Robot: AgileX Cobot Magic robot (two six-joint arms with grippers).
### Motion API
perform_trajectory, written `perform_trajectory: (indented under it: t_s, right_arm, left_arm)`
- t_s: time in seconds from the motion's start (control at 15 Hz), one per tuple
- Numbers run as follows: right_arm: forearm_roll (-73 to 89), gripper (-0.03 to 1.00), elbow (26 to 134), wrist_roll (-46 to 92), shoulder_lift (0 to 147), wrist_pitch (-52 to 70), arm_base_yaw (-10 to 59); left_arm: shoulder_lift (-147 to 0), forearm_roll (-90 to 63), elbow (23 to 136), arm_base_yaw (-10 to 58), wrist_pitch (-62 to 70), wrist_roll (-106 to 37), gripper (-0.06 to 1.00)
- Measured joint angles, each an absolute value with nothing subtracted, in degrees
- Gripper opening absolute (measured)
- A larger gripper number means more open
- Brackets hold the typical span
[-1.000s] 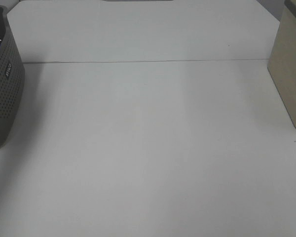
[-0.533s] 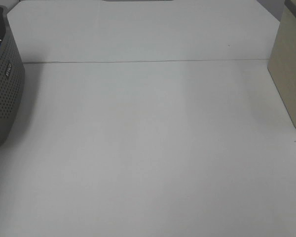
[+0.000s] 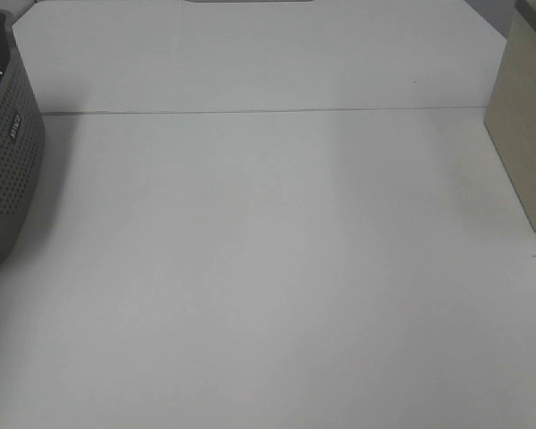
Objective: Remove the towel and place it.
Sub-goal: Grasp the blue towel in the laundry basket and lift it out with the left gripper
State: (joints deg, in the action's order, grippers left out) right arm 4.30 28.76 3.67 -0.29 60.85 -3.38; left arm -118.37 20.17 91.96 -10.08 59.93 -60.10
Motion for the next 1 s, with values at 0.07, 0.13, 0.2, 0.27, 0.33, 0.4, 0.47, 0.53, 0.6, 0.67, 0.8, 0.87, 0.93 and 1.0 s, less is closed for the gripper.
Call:
perform_trajectory:
  t_s: [0.07,0.13,0.2,0.27,0.33,0.4,0.47,0.53,0.6,0.67,0.8,0.87,0.93,1.0]
  right_arm:
    - [4.30,0.74,28.76,3.67,-0.29,60.85,-3.38]
    - [4.30,0.74,28.76,3.67,-0.29,60.85,-3.38]
    - [4.30,0.74,28.76,3.67,-0.29,60.85,-3.38]
    - [4.30,0.74,28.76,3.67,-0.29,60.85,-3.38]
    - [4.30,0.74,28.76,3.67,-0.29,60.85,-3.38]
    - [4.30,0.74,28.76,3.67,-0.29,60.85,-3.38]
    - [4.30,0.74,28.76,3.67,-0.29,60.85,-3.38]
    - [4.30,0.74,28.76,3.67,-0.29,60.85,-3.38]
    - [4.30,0.74,28.76,3.67,-0.29,60.85,-3.38]
    - [4.30,0.74,28.76,3.67,-0.29,60.85,-3.38]
    - [4.30,0.74,28.76,3.67,-0.29,60.85,-3.38]
    - [4.30,0.74,28.76,3.67,-0.29,60.85,-3.38]
    - [4.30,0.74,28.76,3.67,-0.29,60.85,-3.38]
    - [4.30,0.74,28.76,3.67,-0.29,60.85,-3.38]
  left_arm:
    - [-118.54,19.94,91.96,-10.08,59.87,-60.10,0.89]
    - [-118.54,19.88,91.96,-10.08,59.70,-60.22,0.88]
    - [-118.60,19.88,91.96,-10.08,59.47,-60.28,0.85]
    - [-118.89,19.65,91.96,-10.08,59.53,-60.28,0.82]
    - [-119.23,19.60,92.02,-10.08,59.87,-60.28,0.78]
    - [-119.75,19.42,92.02,-10.08,59.99,-60.28,0.72]
    - [-119.98,19.42,92.02,-10.08,59.99,-60.28,0.67]
    - [-120.21,19.42,92.02,-10.08,59.99,-60.28,0.61]
    - [-120.44,19.37,92.02,-10.08,59.99,-60.05,0.53]
    - [-120.49,19.31,92.02,-10.08,59.99,-59.42,0.44]
    - [-120.49,19.37,92.02,-10.08,59.47,-57.64,0.30]
    - [-120.49,19.37,92.02,-10.08,59.07,-55.52,0.20]
    - [-120.49,19.37,92.02,-10.08,58.96,-53.86,0.12]
    - [-120.49,19.37,92.02,-10.08,58.90,-52.77,0.04]
